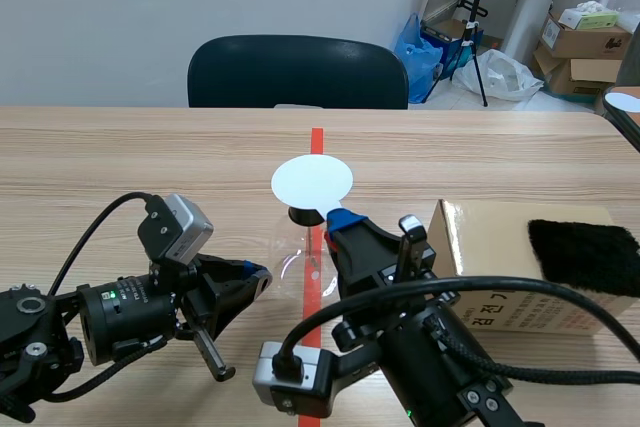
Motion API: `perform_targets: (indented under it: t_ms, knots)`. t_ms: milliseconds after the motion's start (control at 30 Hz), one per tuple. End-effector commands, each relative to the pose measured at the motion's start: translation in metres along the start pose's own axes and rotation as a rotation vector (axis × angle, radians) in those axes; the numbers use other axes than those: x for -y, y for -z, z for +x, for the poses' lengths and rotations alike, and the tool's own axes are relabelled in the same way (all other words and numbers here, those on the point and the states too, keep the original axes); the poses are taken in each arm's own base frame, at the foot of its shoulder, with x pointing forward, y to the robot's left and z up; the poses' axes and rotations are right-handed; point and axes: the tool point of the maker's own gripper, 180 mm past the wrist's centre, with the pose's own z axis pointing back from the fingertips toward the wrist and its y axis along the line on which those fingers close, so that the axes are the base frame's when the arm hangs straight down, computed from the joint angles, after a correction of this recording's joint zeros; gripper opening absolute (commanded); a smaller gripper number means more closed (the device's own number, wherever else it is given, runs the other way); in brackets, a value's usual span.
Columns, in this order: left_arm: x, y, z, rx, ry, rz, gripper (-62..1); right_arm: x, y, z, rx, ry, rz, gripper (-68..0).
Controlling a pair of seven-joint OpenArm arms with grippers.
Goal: Do the electroscope experiment
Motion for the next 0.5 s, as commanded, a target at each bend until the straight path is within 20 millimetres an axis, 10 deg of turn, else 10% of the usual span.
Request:
perform_targets:
  t_ms: [0, 467]
  knots:
    - [-0.004, 0.001, 0.013, 0.041, 0.006, 0.006, -58.2, 0.010, 0.003, -0.004, 0.000, -0.011, -0.033, -66.5]
    - [-0.004, 0.001, 0.013, 0.041, 0.006, 0.006, -58.1, 0.010, 0.002, -0.022, -0.100, -0.009, -0.034, -66.5]
